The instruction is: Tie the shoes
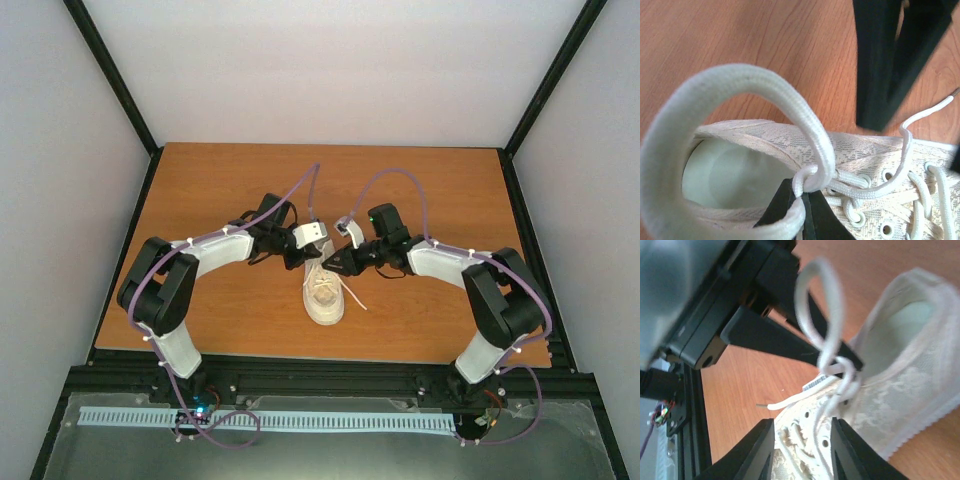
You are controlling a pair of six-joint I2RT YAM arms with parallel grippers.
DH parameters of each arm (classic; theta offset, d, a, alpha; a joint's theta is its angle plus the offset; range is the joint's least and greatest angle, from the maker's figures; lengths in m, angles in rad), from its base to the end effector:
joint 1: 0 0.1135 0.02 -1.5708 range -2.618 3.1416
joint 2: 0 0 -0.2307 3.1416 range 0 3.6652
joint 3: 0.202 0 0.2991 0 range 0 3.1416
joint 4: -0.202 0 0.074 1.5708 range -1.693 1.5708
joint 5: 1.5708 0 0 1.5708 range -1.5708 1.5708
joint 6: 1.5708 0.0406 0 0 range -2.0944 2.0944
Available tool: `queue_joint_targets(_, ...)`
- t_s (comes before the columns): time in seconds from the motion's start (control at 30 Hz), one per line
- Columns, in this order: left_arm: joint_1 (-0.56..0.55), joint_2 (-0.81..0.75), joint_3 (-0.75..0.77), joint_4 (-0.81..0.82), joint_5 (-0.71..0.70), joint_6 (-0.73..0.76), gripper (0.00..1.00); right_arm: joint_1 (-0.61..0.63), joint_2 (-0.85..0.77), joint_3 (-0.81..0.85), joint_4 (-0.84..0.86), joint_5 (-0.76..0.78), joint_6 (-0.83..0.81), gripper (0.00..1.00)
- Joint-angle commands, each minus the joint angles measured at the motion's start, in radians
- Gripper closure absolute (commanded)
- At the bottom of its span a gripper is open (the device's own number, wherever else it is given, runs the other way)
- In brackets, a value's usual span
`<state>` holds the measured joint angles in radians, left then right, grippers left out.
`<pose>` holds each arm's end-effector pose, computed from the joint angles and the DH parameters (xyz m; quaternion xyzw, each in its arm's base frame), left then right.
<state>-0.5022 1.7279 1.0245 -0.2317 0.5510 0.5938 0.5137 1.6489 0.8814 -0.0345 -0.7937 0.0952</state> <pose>0.3253 -0.2029 0.1102 0.5488 0.7359 -0.2444 0.3123 0.3009 0.2030 0.1096 -0.3194 0.8062 0.4455 0.2225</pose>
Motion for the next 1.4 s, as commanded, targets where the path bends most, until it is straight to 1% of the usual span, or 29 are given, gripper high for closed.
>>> queue_joint_targets(0.0, 0.004, -0.049, -0.01, 0.064, 0.0, -0.011, 0.99, -0.064, -0.022, 0.024, -0.021, 0.006, -0.02, 0.72)
queue_joint_targets(0.07, 0.004, -0.054, -0.011, 0.065, 0.001, -0.011, 0.99, -0.069, 0.041, 0.076, -0.038, 0.004, -0.019, 0.8)
queue_joint_targets(0.13, 0.004, -0.058, -0.013, 0.067, 0.003, -0.013, 0.99, -0.067, 0.108, 0.121, -0.029, -0.015, -0.007, 0.85)
queue_joint_targets(0.2, 0.004, -0.064, -0.016, 0.069, 0.01, -0.015, 0.99, -0.067, 0.159, 0.15, -0.007, -0.027, 0.011, 0.89)
queue_joint_targets(0.27, 0.004, -0.071, -0.02, 0.07, 0.014, -0.017, 0.99, -0.061, 0.19, 0.168, 0.012, -0.075, 0.018, 0.91)
queue_joint_targets(0.37, 0.004, -0.075, -0.024, 0.072, 0.017, -0.019, 0.99, -0.042, 0.211, 0.18, -0.005, -0.156, -0.012, 0.91)
queue_joint_targets(0.47, 0.004, -0.077, -0.023, 0.071, 0.022, -0.019, 0.99, -0.031, 0.215, 0.179, -0.038, -0.169, -0.047, 0.89)
queue_joint_targets(0.77, 0.004, -0.074, -0.017, 0.054, 0.016, -0.011, 0.99, -0.024, 0.194, 0.147, -0.039, -0.199, -0.084, 0.85)
queue_joint_targets(1.07, 0.004, -0.071, -0.006, 0.046, 0.041, -0.018, 0.99, 0.007, 0.236, 0.161, 0.053, -0.163, 0.003, 0.85)
queue_joint_targets(1.13, 0.004, -0.069, -0.006, 0.042, 0.045, -0.019, 0.99, 0.008, 0.235, 0.154, 0.075, -0.151, 0.02, 0.86)
queue_joint_targets(1.2, 0.004, -0.071, -0.007, 0.039, 0.046, -0.017, 0.99, 0.008, 0.225, 0.145, 0.084, -0.138, 0.024, 0.9)
queue_joint_targets(1.27, 0.005, -0.073, -0.007, 0.035, 0.048, -0.017, 0.99, 0.008, 0.209, 0.134, 0.087, -0.117, 0.024, 0.96)
queue_joint_targets(1.37, 0.012, -0.079, 0.0, 0.02, 0.06, -0.02, 0.99, 0.007, 0.174, 0.108, 0.083, -0.058, 0.015, 0.97)
